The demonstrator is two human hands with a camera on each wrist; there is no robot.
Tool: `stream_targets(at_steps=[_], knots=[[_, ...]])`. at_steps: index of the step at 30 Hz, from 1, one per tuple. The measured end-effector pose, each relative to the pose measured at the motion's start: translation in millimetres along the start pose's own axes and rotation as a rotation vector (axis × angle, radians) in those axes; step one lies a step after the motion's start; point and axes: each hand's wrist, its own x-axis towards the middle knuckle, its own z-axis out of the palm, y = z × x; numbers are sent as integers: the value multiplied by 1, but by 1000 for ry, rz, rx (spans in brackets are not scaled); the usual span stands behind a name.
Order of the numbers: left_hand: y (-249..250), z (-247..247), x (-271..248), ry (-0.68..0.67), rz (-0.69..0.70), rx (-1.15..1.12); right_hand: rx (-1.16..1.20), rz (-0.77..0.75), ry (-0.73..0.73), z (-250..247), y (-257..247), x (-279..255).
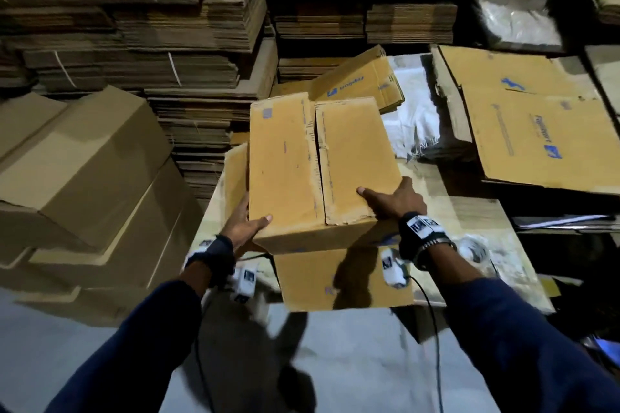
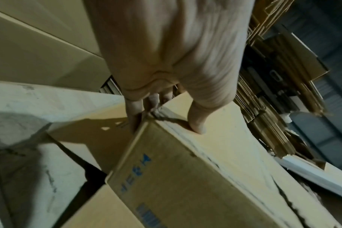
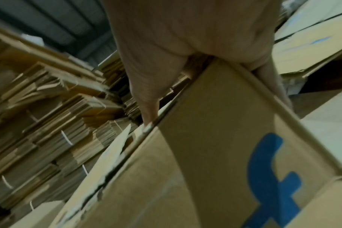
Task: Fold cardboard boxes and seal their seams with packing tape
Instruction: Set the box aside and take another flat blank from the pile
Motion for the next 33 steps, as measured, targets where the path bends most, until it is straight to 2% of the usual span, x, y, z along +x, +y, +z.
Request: stream_targets(at_steps=[3,6,10,14,16,24,29,33], knots=[[7,3,21,27,-4,-81,-50,1,5,6,-3,15],[27,2,34,114,-40,-59,-92,1,-13,13,-20,24],[43,-8,54,230,-174,306,-74,11,-20,15,-38,37],[63,-37,61,298,-141,555,-65,18,-41,23,-50,41],[69,-44,58,285,-131,642,-77,14,-58,26,-58,43],[74,-61,61,241,-156,611,-66,2,-80,25,-75,35],[69,-71,21,300,-175,635,-17,-11,-108,35,-66,10],[59,-78,-2,298,-203,657,-20,1,-162,35,-61,-5]])
